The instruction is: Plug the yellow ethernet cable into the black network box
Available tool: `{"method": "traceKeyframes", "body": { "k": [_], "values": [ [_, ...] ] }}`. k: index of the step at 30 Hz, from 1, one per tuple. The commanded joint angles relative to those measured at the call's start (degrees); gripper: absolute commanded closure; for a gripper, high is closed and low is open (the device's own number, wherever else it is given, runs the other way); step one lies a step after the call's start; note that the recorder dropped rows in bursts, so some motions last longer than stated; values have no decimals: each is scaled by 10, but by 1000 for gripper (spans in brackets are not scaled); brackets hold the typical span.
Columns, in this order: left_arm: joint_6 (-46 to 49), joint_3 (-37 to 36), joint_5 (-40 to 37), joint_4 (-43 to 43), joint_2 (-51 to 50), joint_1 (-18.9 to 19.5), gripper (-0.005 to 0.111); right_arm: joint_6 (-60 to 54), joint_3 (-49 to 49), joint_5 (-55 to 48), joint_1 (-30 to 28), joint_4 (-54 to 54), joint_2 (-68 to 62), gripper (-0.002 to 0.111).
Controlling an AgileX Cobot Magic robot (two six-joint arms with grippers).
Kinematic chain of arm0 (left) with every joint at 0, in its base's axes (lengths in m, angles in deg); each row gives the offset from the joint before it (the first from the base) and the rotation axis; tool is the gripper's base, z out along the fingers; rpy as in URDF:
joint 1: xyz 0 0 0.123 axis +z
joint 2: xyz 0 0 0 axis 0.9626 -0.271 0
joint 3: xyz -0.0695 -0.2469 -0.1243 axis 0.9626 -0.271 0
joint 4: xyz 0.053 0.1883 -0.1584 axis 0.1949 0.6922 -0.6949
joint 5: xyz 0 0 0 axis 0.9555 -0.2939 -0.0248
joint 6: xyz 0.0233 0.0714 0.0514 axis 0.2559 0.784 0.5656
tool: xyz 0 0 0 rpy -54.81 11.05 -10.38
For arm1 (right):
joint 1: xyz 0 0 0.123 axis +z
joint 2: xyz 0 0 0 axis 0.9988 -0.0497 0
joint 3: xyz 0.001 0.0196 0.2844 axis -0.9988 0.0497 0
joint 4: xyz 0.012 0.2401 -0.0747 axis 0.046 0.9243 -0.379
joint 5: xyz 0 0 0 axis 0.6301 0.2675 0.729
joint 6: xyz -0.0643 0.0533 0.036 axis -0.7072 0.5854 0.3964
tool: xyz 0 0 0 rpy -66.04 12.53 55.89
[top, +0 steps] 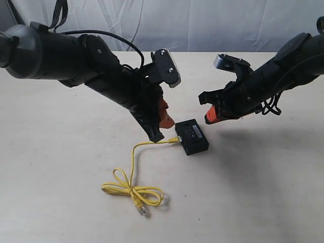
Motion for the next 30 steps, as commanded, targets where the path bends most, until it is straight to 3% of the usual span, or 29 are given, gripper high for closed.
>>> {"method": "traceKeyframes", "body": {
  "k": [1,8,21,30],
  "values": [
    [-55,0,-4,29,10,1,73,-2,2,5,-2,-4,6,109],
    [-62,0,-4,34,11,1,107,-2,2,5,-2,-4,6,109],
    [-147,0,-19,52,44,6,107,-2,2,0,-2,-2,6,109],
    [-319,0,-91,145,95,91,107,-2,2,0,-2,-2,6,109]
  ]
}}
